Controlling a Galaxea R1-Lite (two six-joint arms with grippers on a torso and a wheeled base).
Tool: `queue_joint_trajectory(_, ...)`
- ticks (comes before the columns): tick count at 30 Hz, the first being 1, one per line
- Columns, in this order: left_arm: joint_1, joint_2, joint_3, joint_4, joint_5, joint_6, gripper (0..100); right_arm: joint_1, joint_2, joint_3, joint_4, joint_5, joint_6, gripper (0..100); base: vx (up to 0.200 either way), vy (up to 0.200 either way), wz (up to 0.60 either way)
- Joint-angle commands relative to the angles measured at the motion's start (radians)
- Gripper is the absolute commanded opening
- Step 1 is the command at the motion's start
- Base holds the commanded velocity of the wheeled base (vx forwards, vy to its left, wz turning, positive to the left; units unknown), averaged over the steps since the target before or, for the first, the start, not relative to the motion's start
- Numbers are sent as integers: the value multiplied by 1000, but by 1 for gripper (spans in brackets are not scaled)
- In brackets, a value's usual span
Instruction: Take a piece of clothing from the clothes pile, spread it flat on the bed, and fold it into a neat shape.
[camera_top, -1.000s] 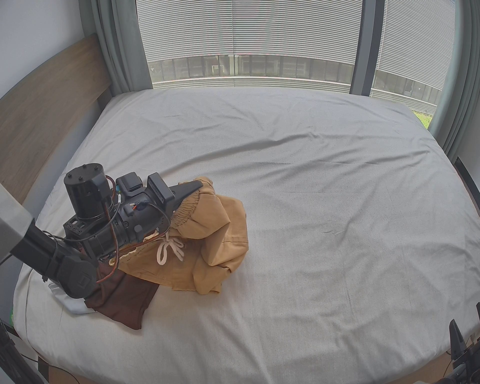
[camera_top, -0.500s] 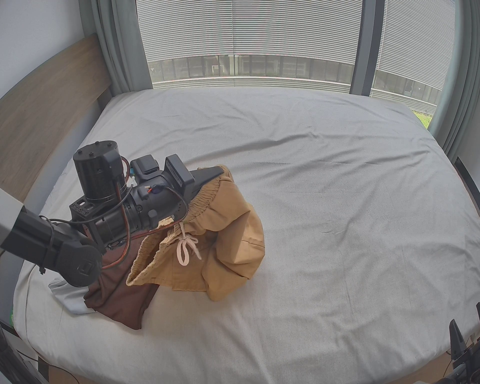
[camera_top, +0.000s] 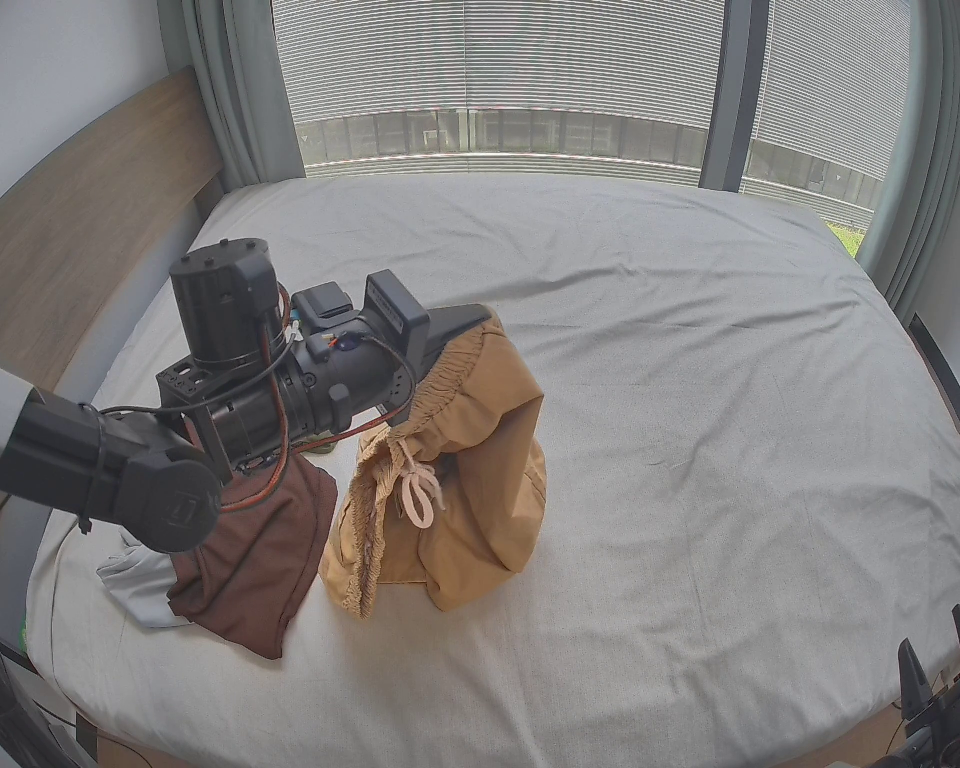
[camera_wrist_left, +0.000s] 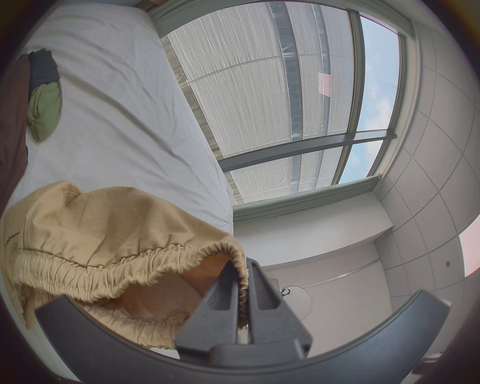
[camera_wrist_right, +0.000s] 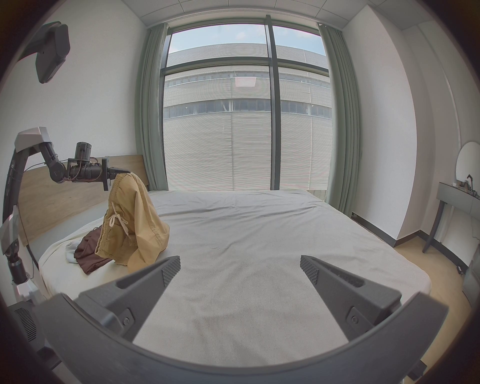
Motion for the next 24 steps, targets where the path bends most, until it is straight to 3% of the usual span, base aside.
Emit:
queue_joint_trajectory(1, -29, -14, -49, 30, 0, -20, 0, -1, -16, 18, 0, 0, 0, 100, 0, 0, 0)
queue_joint_trajectory(9, -76, -5, -129, 108, 2, -39, 0, -1, -16, 18, 0, 0, 0, 100, 0, 0, 0)
queue_joint_trajectory(16, -124, 9, -278, 205, 26, -125, 0, -1, -16, 18, 0, 0, 0, 100, 0, 0, 0)
queue_joint_trajectory(24, -187, 47, -370, 265, 28, -128, 0, -1, -16, 18, 0, 0, 0, 100, 0, 0, 0)
